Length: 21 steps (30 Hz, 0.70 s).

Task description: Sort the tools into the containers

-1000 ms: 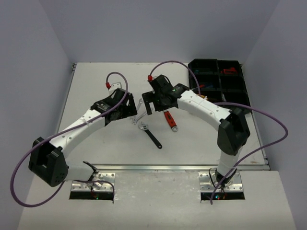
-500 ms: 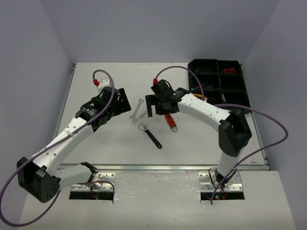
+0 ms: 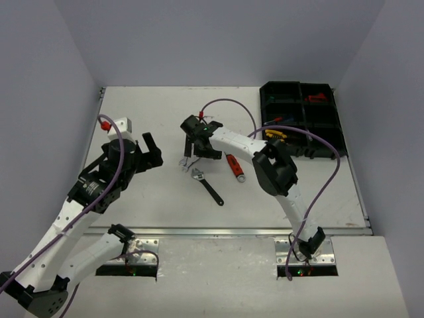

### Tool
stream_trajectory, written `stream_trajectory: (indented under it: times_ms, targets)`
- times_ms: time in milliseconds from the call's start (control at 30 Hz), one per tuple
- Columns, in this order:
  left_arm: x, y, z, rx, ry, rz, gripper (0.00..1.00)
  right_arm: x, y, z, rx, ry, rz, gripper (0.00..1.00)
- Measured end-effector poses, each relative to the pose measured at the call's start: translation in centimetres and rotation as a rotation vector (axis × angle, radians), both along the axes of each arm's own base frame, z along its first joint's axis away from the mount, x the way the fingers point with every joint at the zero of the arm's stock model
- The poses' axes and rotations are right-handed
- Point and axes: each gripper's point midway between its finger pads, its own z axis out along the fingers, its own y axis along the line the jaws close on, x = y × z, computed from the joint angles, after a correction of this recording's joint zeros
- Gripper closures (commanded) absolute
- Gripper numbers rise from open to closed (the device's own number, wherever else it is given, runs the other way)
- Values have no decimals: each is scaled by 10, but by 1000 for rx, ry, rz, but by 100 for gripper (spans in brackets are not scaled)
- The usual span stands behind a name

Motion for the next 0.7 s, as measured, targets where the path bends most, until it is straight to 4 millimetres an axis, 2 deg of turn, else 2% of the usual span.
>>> stream_trajectory:
  times_ms: [133, 367, 400, 467, 567, 700]
  targets:
    - [-8, 1, -20, 12, 31, -18, 0, 7, 14, -9, -8, -35, -30, 6]
    - [-8, -6, -37, 2, 47, -53, 0, 9, 2, -23, -57, -45, -111, 20]
    - [-7, -7, -36, -1, 44, -57, 0, 9, 1, -23, -60, -48, -123, 26]
    - [-8, -8, -33, -9, 30, -62, 0, 10, -2, -23, -63, -53, -144, 30]
    - [-9, -8, -25, -28, -8, -67, 0, 9, -5, -24, -68, -58, -175, 53]
    - [-12, -9, -14, -49, -54, -76, 0, 11, -4, -25, -61, -63, -204, 57]
